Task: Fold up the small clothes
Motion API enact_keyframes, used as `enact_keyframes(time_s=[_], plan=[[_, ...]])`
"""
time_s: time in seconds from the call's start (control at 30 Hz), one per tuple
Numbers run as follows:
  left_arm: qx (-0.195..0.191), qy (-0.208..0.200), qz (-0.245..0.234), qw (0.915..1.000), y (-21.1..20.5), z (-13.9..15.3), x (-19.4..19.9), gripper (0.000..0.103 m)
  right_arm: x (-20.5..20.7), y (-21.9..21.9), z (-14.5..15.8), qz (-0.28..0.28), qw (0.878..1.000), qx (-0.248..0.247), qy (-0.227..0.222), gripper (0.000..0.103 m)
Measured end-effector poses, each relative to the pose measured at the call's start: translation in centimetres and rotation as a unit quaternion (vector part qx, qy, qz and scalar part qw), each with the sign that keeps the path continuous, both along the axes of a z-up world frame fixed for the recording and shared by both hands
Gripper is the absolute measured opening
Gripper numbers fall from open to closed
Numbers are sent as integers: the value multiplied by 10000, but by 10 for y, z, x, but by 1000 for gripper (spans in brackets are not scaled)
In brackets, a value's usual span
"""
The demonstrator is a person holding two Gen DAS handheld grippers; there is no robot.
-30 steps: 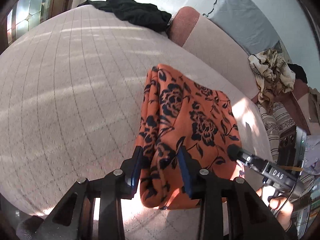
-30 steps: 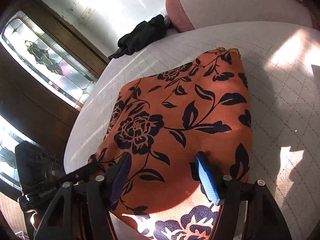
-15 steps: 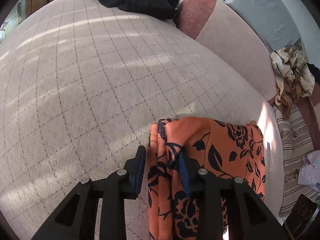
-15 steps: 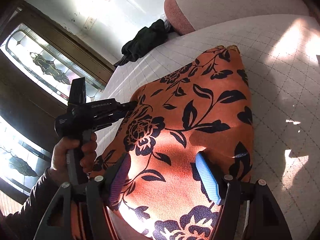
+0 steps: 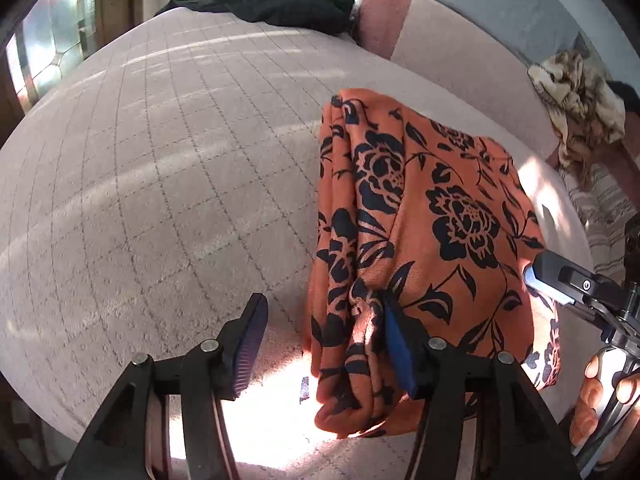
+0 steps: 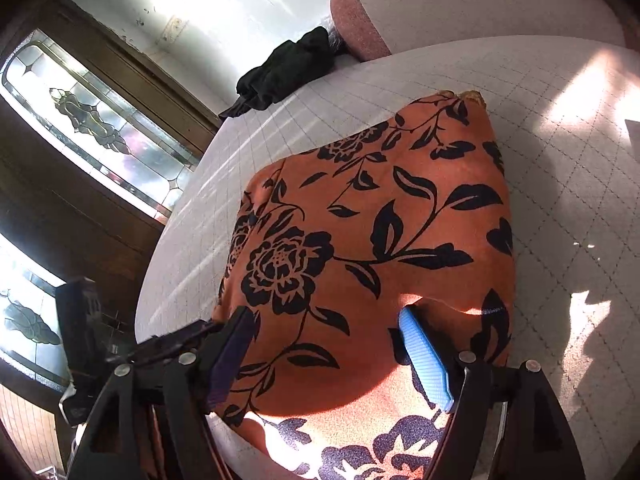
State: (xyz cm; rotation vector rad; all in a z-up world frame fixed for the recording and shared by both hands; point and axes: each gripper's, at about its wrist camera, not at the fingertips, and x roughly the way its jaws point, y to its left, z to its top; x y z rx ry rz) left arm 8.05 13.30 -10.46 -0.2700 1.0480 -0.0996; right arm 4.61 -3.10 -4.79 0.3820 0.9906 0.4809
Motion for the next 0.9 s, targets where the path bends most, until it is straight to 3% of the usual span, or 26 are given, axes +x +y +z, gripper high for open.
enact_keyframes(time_s=[0.13, 0.27, 0.33, 0.4, 0.53, 0.6, 0.63, 0.7, 0.73, 0.83, 0.9], plan=[[453, -274, -97, 9985, -6, 16, -5, 59, 4, -3, 28, -93, 9996, 5, -275, 78], [529, -332, -131, 9980, -6, 11, -6, 59, 25, -6, 41, -248, 9987, 352, -288, 78], [527, -349, -133, 9979, -7, 8, -5, 60, 45, -4, 26, -262, 9983, 523, -27, 84], [489, -351, -147, 9981, -5, 6, -4, 61, 69, -4, -10, -429, 9963, 206, 718, 84], [522, -396, -147, 9977, -4, 4, -5, 65, 70, 0, 17, -403, 9953, 766, 432, 85], [454, -382, -123, 9982, -3, 3, -3, 65, 78, 4, 25, -392, 9961, 750, 246, 85], [460, -387, -131, 9981, -3, 3, -3, 65, 85, 5, 21, -427, 9965, 671, 240, 86], [434, -396, -157, 9981, -4, 2, 0, 65, 105, 4, -10, -524, 9953, 381, 726, 86], [455, -399, -141, 9981, -4, 2, -1, 65, 106, 1, -16, -619, 9938, 508, 770, 86], [442, -407, -130, 9981, -3, 0, -1, 66, 98, 5, 12, -551, 9944, 779, 453, 87], [467, -424, -134, 9979, -4, 1, -2, 66, 95, 5, 27, -549, 9962, 664, 107, 87]])
